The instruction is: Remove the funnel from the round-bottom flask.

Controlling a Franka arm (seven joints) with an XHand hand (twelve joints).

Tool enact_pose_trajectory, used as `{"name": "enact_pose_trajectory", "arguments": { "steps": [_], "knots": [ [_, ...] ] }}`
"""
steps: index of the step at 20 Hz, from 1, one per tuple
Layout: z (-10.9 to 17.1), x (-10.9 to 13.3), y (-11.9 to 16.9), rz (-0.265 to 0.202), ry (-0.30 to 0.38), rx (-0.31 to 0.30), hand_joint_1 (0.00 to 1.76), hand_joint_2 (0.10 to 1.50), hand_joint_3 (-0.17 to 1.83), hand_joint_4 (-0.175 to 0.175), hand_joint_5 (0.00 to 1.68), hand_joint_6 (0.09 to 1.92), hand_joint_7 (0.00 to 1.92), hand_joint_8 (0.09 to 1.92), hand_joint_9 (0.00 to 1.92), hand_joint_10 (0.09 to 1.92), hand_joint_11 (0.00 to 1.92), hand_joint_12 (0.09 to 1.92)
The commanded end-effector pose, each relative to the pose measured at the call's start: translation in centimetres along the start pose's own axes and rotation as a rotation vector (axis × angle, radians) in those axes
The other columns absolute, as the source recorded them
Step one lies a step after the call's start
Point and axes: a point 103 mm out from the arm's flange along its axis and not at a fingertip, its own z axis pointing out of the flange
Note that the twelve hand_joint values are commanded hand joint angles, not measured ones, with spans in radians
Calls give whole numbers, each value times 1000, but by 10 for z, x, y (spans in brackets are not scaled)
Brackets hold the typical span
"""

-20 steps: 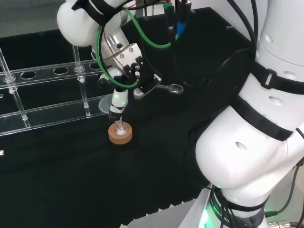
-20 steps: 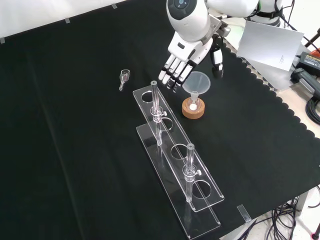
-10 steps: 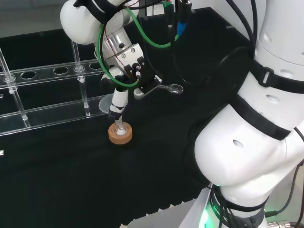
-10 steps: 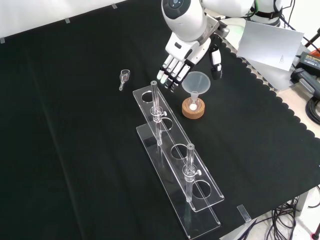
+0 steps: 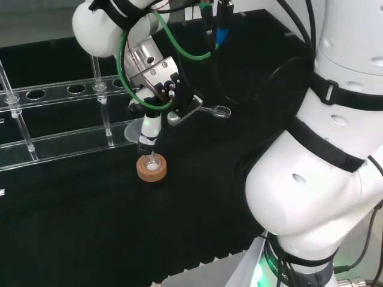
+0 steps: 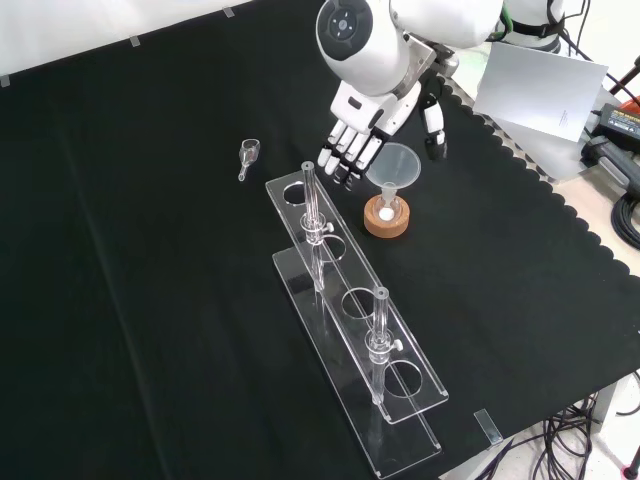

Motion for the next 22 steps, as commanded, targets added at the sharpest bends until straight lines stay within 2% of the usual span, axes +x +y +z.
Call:
{"name": "enact_pose_trajectory", "arguments": {
  "steps": [1,5,9,22],
  "knots": [
    [-1,1,-1,-2,-5,4,702,636,15,-84,0,87,0,87,0,87,0,87],
    [0,4,1,-4,-8,-1,699,638,16,-84,0,87,0,87,0,87,0,87],
    [2,6,3,-8,-9,23,697,639,16,-85,0,87,0,87,0,87,0,87],
    [0,4,5,-5,2,-12,681,653,18,-96,0,87,93,87,11,87,0,87]
  ]
}}
